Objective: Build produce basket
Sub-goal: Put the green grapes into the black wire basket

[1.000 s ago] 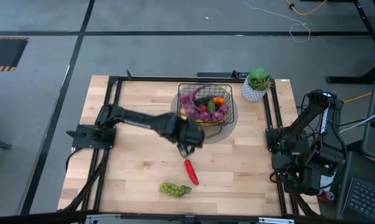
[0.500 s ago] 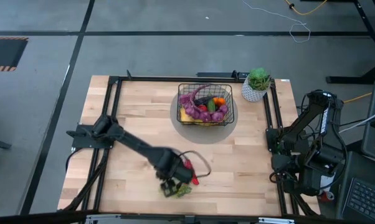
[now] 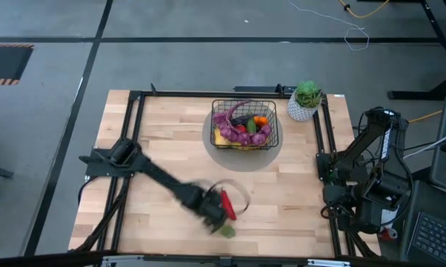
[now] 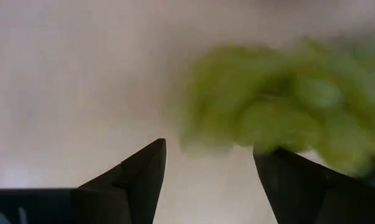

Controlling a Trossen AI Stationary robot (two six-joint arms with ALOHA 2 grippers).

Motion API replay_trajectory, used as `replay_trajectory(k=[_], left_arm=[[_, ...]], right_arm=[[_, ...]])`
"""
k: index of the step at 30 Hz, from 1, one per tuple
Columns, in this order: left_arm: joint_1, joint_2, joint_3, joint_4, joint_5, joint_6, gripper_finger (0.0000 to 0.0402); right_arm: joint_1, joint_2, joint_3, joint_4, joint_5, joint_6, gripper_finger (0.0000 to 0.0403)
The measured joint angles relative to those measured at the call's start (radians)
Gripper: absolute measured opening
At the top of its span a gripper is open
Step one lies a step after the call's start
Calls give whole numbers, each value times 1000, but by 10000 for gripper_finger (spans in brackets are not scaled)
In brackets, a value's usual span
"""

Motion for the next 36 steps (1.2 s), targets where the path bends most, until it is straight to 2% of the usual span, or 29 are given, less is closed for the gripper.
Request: replay_trajectory(k=[2,4,6,7,9,11,14,20,22,23,25,26,29,33,36], left_arm=[[76,0,-5,82,-119,117,237],[157,0,-5,255,-249,243,237],[228,0,-2,435,-345,307,237],[257,-1,-2,491,-347,334,237],[295,-2,0,545,-273,403,237],[311,-11,12,504,-148,428,237],[312,-22,38,437,-25,386,237],[287,-23,39,363,79,400,237],[274,-22,38,356,85,340,237],[268,-22,38,356,99,355,237],[261,-25,40,322,192,499,237],[255,-31,39,283,205,563,237],[246,-82,38,134,130,583,237],[243,-185,38,-91,-119,629,237],[230,-277,24,-189,-171,679,237]], right_arm=[[0,0,0,0,0,-1,227],[0,0,0,-1,0,-1,227],[0,0,0,0,8,0,227],[0,0,0,0,13,2,227],[0,0,0,0,13,18,227],[0,0,0,0,13,39,227],[0,0,0,0,13,64,227],[0,0,0,0,15,64,227],[0,0,0,0,16,64,227],[0,0,0,0,21,62,227],[0,0,0,0,38,62,227],[0,0,0,0,47,62,227],[0,0,0,1,52,62,227],[0,0,0,4,74,62,227],[0,0,0,9,91,62,227]])
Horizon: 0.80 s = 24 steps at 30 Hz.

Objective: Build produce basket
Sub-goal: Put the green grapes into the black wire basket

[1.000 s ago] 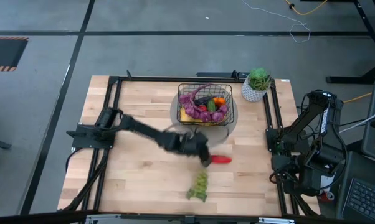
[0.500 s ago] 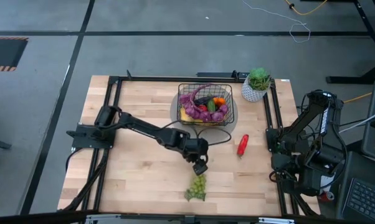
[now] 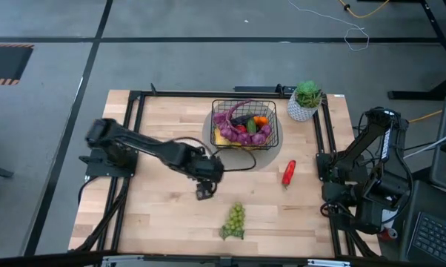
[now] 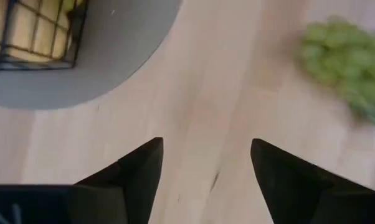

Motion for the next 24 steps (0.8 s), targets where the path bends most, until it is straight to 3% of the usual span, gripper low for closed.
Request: replay_trajectory(k=[6,12,17,20,24], left_arm=[[-37,-237,-153,148,22,266,237],[-13,-567,-494,419,124,432,238],[159,-916,-904,815,264,527,238],[291,-1099,-1117,999,284,492,238],[394,-1298,-1287,1079,298,478,238]], right_arm=[[0,5,-37,19,3,7,227],[0,6,-91,64,-13,10,227],[0,5,-93,56,76,-37,227],[0,4,-93,56,116,-72,227],[-5,5,-93,60,119,-94,227]])
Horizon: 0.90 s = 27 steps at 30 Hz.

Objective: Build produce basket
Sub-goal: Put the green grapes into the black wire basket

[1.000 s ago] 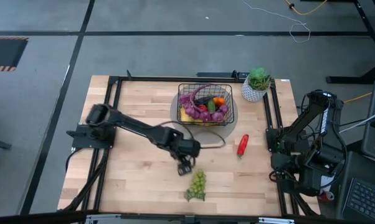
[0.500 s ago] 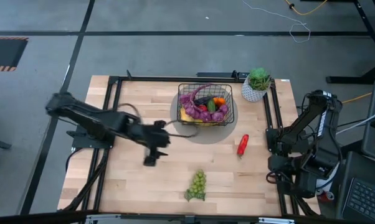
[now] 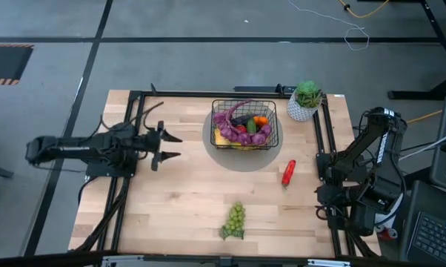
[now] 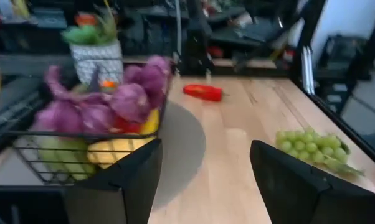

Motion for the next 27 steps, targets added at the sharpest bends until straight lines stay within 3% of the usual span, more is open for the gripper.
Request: replay_trajectory(k=[5,8,13,15,20,27], left_arm=[[59,-199,-138,-6,75,-80,238],[60,-277,-190,-3,70,-107,238],[60,-342,-253,-3,26,-116,238],[60,-353,-253,-44,7,-135,238],[44,-351,-253,-64,31,-160,238],[29,-351,-253,-65,13,-210,238]], right_arm=[[0,0,0,11,47,1,227],[-1,0,0,11,95,-12,227],[-34,0,0,15,296,-57,227],[-66,0,0,27,323,-68,227],[-161,0,0,35,294,-79,227],[-299,1,0,28,177,-126,227]])
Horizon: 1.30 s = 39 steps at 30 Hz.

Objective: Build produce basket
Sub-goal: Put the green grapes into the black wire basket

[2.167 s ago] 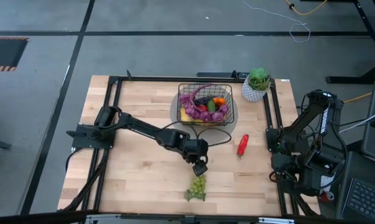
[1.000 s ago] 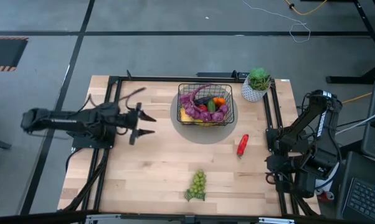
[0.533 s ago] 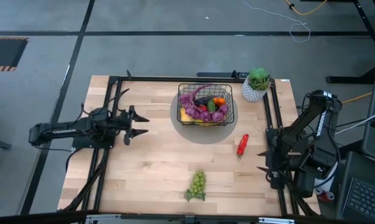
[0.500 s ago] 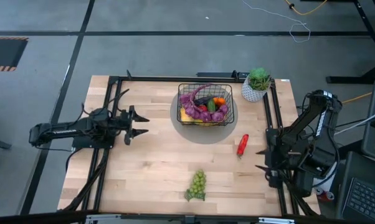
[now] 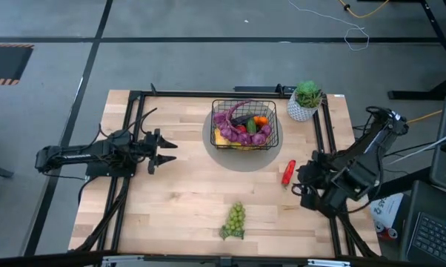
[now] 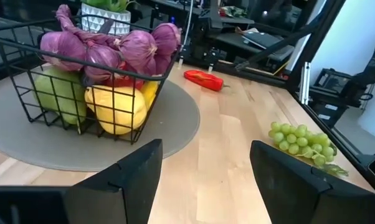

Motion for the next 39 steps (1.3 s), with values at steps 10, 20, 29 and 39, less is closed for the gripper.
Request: replay_trajectory(k=[10,20,29,39], left_arm=[[0,0,0,-1,-6,0,238],[0,0,0,-1,-6,0,238],[1,0,0,-1,-6,0,238],[1,0,0,-1,-6,0,238]], right_arm=[[-196,6,-121,516,-203,-632,227],[-320,212,-298,1057,-350,-1052,227],[-417,479,-112,981,-599,-1284,227],[-416,716,138,876,-674,-1471,227]])
